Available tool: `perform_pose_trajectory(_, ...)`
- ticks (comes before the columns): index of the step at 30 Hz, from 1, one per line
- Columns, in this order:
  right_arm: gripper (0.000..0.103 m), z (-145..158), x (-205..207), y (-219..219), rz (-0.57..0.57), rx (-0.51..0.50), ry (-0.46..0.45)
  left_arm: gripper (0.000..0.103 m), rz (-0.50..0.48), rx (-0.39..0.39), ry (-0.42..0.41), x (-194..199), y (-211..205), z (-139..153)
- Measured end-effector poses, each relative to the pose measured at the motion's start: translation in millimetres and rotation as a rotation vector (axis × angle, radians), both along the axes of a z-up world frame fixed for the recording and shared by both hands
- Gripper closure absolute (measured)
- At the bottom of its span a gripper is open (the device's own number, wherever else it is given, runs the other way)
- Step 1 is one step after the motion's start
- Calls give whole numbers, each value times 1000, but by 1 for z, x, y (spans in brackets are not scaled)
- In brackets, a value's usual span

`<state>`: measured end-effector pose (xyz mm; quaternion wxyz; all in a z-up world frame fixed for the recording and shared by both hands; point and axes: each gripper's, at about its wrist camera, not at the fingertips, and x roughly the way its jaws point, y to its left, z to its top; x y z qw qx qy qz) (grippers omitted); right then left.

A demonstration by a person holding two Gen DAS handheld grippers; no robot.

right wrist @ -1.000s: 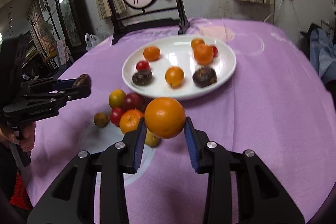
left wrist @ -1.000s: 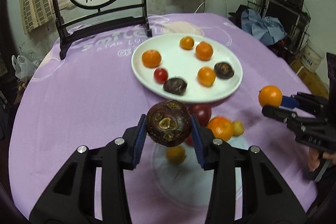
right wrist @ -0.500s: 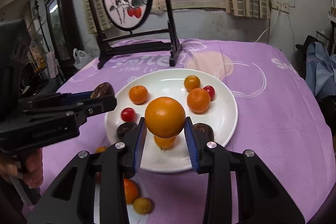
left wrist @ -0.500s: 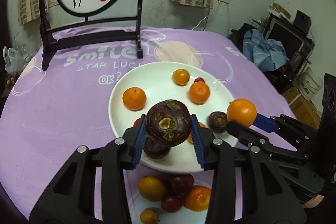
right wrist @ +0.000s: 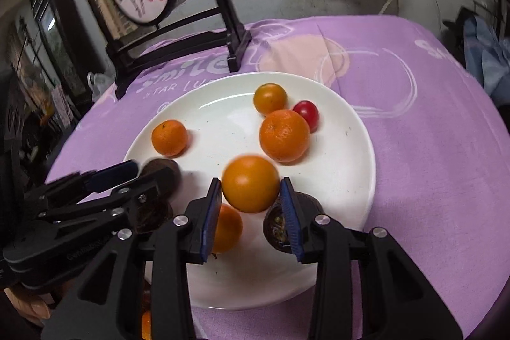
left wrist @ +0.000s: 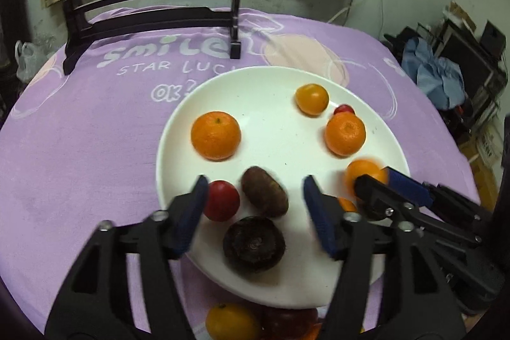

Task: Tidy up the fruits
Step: 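Lower both held fruits onto the white plate and open both tools, then grasp a small yellow-green fruit with each tool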

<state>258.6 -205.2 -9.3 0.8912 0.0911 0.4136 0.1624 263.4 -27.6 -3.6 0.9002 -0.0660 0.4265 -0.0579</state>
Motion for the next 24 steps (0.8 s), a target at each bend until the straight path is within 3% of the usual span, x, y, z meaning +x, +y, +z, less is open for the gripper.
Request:
perform_pose_trajectory(1, 62, 2, -3, -4, -2, 16, -4, 22, 0, -40, -16, -4, 4, 3)
perform_pose_trajectory(2, 62, 4, -7, -7, -5, 20, -10, 21, 2, -66, -40, -9, 8, 8)
perform_pose_trajectory(6, 62, 11, -23, -20, -18, 71, -21, 20, -21, -47, -89, -28, 10, 21)
perform_pose_trajectory(10, 56, 13, -43, -27, -16, 88, -25, 19, -37, -13, -95, -49, 11, 24)
perform_pose_trajectory(16, 56, 17, -82, -16, 51, -36, -79, 17, -51, 5, -101, -84, 19, 25)
perform_pose_trajectory(24, 56, 4, -127, 6, 194, -148, -66, 17, -40, 30, -90, -120, 36, 11)
